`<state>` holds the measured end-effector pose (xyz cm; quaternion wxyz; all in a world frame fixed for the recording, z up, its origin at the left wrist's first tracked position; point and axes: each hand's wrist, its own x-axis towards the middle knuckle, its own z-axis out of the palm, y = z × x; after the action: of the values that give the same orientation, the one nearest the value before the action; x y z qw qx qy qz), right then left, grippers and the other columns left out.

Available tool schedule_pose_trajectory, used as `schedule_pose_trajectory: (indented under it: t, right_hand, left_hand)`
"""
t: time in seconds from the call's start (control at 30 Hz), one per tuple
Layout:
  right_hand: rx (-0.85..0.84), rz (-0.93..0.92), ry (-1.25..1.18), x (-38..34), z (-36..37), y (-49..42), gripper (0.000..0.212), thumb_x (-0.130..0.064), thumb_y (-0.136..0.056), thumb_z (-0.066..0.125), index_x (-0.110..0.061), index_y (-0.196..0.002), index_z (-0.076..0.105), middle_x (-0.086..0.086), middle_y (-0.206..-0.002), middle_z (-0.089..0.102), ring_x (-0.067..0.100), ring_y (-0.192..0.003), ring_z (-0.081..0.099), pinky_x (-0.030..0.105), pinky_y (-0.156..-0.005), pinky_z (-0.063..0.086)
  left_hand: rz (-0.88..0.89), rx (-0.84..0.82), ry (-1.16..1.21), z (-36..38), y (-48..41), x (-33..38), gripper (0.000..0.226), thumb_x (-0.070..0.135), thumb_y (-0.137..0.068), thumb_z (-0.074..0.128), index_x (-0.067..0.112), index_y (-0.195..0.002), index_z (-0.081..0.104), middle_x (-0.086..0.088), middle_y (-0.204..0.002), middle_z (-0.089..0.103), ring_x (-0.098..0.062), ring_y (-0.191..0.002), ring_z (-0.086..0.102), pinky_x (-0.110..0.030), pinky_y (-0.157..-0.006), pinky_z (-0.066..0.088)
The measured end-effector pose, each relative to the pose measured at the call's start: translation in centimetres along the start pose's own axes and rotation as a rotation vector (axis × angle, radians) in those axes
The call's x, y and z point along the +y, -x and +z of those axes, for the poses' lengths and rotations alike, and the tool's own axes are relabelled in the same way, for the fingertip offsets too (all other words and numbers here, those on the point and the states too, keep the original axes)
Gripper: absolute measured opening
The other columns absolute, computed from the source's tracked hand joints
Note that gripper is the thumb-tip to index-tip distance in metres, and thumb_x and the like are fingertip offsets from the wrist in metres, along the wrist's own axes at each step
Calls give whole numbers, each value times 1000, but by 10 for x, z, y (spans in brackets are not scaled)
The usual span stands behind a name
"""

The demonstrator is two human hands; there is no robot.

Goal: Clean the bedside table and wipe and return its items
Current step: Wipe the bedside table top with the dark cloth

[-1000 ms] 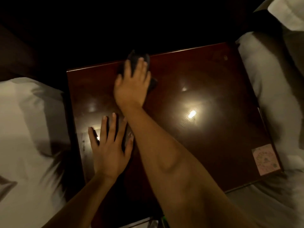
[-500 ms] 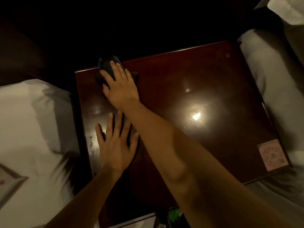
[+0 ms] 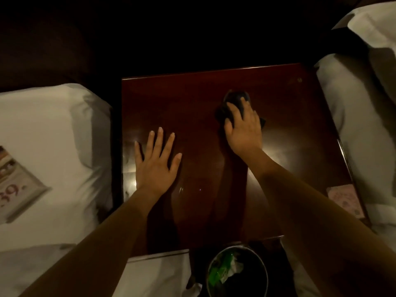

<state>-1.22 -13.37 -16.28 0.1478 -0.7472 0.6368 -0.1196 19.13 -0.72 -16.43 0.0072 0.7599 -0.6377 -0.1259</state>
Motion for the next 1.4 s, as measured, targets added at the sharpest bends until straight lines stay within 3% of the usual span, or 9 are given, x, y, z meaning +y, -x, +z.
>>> schedule_pose_trajectory:
  t: [0.27,0.47,0.63,0.8,1.2,1.3,1.4]
  right_hand:
    - [43,11,-11,6,2,96,46,-28,-93,42,-19,-138,38,18,-152,29,34,-141,24,47,-116,17]
    - [67,21,-8,-16,15,128,47,-27,-94,44,-14,-139,38,23,-151,27,36,-142,23,51,-116,18]
    - [81,34,10,-26,20,121,48,-26,-95,43,-13,-140,36,25,-151,26,37,-141,23,52,-116,19]
    - [14,-93,11,-52,31,87,49,-29,-95,41,-17,-141,32,20,-154,22,34,-143,19,49,-116,15]
    - [-146,-302,-31,-91,46,27,48,-35,-95,39,-28,-141,29,13,-157,16,26,-146,10,43,-118,2]
    - [-171,-400,-62,-96,46,52,49,-33,-93,43,-27,-141,32,11,-156,19,26,-146,13,43,-118,5]
    - [-191,-489,-82,-105,46,95,49,-29,-91,48,-23,-139,38,12,-155,24,28,-144,19,44,-118,9]
  left_hand:
    - [-94,35,-14,19,82,8,63,53,-91,9,27,-148,10,-4,-160,10,-21,-148,3,-47,-119,4]
    - [-117,49,63,29,105,16,64,53,-91,8,25,-149,9,-5,-160,7,-18,-146,-6,-40,-118,-2]
    - [-109,75,66,32,103,14,62,52,-93,15,24,-148,12,-5,-159,13,-21,-148,5,-42,-119,4]
    - [-73,110,76,33,106,10,61,52,-94,23,22,-147,20,-6,-157,22,-23,-146,17,-44,-120,15]
    - [-91,109,73,35,117,-5,68,56,-94,18,14,-148,19,-4,-157,18,-16,-146,13,-41,-118,9]
    - [-100,140,165,31,116,-4,65,52,-95,14,14,-148,10,-1,-156,12,-13,-146,11,-36,-119,7]
    - [-139,196,418,24,114,-6,63,53,-93,15,19,-145,1,7,-152,7,-5,-143,7,-23,-118,1]
